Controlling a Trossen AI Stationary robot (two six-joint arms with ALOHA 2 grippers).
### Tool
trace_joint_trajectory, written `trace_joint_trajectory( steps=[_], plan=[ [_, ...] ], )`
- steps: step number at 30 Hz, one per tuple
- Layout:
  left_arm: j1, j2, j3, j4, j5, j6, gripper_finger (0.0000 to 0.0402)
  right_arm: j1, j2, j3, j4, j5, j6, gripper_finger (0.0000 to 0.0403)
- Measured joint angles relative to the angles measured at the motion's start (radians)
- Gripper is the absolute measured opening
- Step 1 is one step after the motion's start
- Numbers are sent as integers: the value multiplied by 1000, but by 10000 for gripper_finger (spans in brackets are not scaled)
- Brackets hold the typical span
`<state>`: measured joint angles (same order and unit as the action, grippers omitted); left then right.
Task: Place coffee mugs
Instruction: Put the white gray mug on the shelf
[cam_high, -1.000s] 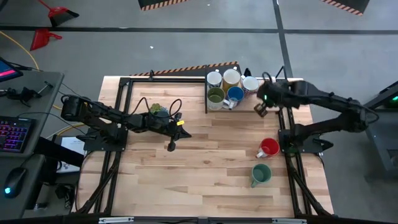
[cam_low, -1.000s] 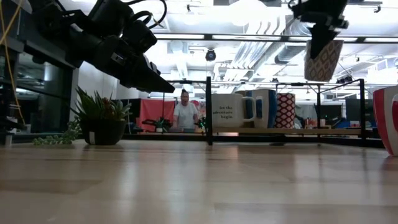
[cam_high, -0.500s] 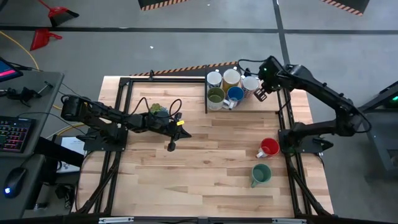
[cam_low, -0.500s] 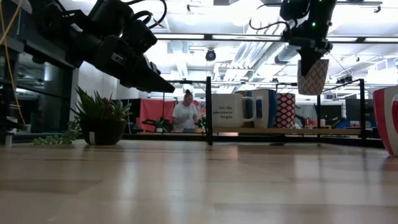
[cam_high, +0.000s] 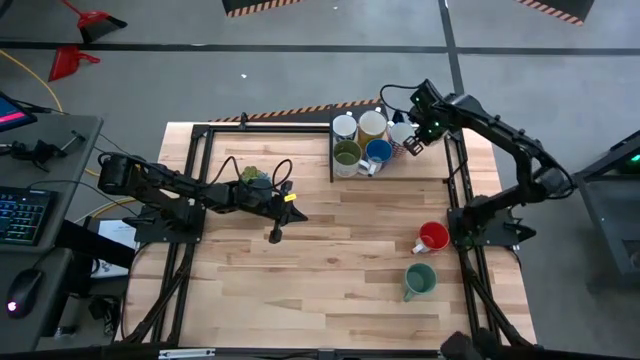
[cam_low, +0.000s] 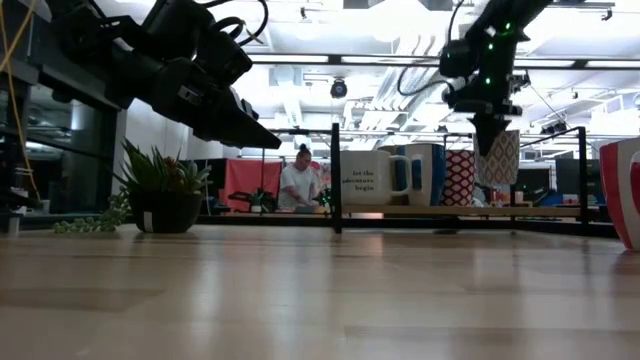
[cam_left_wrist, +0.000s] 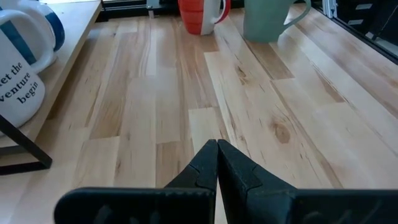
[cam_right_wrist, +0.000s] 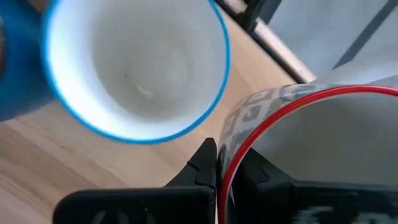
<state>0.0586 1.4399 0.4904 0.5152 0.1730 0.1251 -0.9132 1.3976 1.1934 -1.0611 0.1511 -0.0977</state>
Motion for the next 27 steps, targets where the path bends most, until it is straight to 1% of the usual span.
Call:
trace_joint_trajectory(
  steps=[2,7,10,13,20,24,27],
  plan=[
    [0,0,0,0,0,6,0,-27,27,0,5,-29,-13,0],
    [0,0,0,1,0,10,0,-81,76,0,42,-62,-42,0],
    [0,0,0,2,0,10,0,-115,102,0,42,-108,-58,0],
    [0,0,0,2,0,7,0,-136,122,0,42,-127,-65,0],
    [0,0,0,2,0,8,0,-143,130,0,52,-161,-95,0],
    [0,0,0,2,0,8,0,-143,130,0,58,-213,-105,0],
    [0,0,0,2,0,-1,0,-143,130,0,58,-208,-105,0]
  ],
)
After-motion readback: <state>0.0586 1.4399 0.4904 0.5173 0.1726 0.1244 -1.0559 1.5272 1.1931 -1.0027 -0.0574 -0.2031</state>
